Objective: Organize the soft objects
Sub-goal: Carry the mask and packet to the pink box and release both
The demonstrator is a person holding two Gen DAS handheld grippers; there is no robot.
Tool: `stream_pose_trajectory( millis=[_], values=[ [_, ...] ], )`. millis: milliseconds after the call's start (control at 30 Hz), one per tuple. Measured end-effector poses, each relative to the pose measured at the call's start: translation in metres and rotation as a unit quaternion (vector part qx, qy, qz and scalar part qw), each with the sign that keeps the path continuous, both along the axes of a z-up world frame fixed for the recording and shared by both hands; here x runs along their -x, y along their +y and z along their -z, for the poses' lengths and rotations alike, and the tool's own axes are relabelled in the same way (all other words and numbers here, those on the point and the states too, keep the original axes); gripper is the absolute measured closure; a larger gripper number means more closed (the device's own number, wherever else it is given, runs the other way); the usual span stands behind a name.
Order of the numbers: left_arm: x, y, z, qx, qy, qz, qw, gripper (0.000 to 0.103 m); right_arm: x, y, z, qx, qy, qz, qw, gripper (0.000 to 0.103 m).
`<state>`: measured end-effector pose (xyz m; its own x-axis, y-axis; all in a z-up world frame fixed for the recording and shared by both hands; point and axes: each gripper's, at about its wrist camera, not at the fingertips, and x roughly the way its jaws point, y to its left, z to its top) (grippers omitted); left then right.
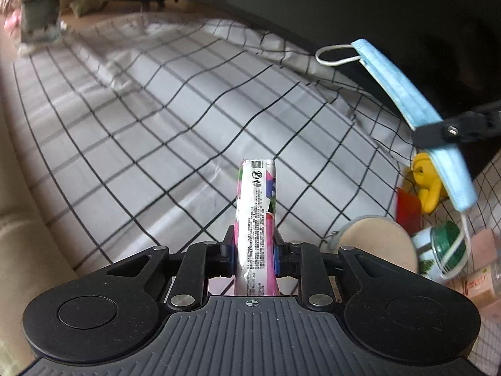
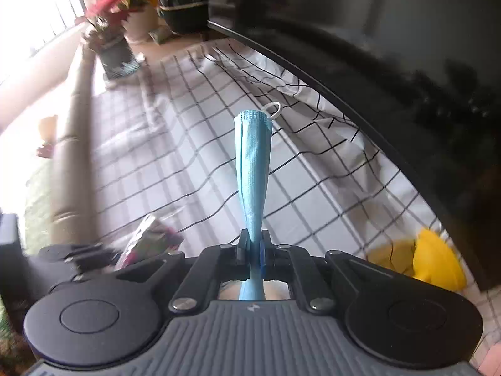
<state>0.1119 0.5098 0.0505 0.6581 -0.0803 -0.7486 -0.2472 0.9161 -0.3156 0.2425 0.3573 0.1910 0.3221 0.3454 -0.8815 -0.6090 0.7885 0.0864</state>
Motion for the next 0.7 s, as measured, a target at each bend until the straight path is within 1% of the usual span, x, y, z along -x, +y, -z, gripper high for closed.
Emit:
stream_pose_trajectory(
  millis=[100, 200, 333, 400, 467, 567, 700],
  values=[
    [0.003, -0.006, -0.019, -0.014, -0.001, 0.007, 0.9999, 0.080, 0.018, -0.019, -0.017, -0.023, 0.001, 0.001, 1.000, 0.098],
    [0.006, -0.015, -0.046, -0.033, -0.012, 0.009, 0.9994, 0.080, 0.032, -0.041, -0.035, -0.049, -0.002, 0.008, 0.999, 0.098],
    [0.005, -0.034, -0.083, -0.057, -0.036, 0.015, 0.9976, 0.080, 0.049, -0.086, -0.062, -0.076, -0.020, 0.023, 0.997, 0.098],
    [0.001, -0.049, -0.098, -0.059, -0.046, 0.020, 0.9970, 0.080, 0.055, -0.116, -0.073, -0.085, -0.029, 0.038, 0.995, 0.098],
    [-0.005, -0.068, -0.110, -0.056, -0.059, 0.034, 0.9961, 0.080, 0.063, -0.149, -0.082, -0.088, -0.040, 0.059, 0.994, 0.098],
    [-0.017, -0.107, -0.123, -0.055, -0.072, 0.061, 0.9940, 0.080, 0.073, -0.201, -0.089, -0.092, -0.055, 0.097, 0.990, 0.098],
    [-0.037, -0.173, -0.131, -0.048, -0.081, 0.118, 0.9886, 0.080, 0.086, -0.278, -0.091, -0.087, -0.077, 0.159, 0.980, 0.098]
  ],
)
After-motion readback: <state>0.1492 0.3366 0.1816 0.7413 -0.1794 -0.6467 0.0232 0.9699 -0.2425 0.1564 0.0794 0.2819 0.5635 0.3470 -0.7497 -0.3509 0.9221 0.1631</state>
